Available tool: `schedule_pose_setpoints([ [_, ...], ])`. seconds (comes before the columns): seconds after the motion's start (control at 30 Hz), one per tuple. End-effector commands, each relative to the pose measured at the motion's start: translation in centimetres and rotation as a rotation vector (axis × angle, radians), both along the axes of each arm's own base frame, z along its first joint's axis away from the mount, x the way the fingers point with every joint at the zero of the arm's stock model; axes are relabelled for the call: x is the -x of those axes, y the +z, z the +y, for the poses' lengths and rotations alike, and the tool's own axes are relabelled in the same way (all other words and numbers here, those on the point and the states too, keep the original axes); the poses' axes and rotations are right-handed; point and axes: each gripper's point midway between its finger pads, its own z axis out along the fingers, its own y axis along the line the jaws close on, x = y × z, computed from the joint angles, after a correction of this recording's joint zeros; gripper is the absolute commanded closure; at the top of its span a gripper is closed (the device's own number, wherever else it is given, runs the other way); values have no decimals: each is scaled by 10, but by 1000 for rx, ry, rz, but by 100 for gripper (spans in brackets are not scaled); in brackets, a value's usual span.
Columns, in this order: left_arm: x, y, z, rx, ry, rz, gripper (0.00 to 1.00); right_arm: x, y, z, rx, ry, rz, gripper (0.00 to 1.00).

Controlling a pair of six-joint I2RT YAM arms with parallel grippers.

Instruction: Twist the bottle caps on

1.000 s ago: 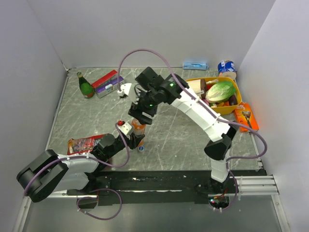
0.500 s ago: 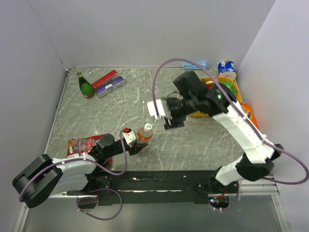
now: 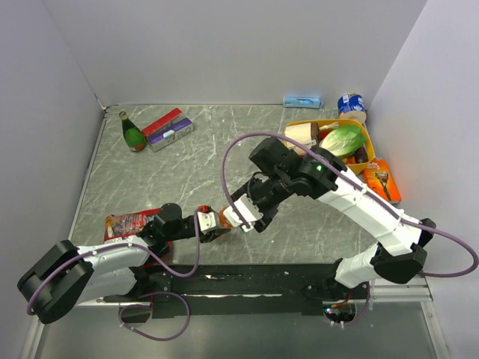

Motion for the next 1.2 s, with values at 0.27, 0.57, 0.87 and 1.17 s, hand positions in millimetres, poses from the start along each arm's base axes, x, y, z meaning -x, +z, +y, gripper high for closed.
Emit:
schedule_pose_setpoints([
  [0.27, -1, 30, -13, 53, -70, -86, 99, 4, -6, 12, 7, 91, -19, 38],
  [0.57, -1, 30, -12, 54, -69, -95, 99, -1, -15, 16, 41, 63, 8, 43],
  [0.87, -1, 32, -12, 69, -58, -82, 99, -7, -17, 20, 63, 29, 23, 61],
  [1.17, -44, 60, 0, 172, 220, -64, 99, -36, -38, 29, 122, -365, 194, 78],
])
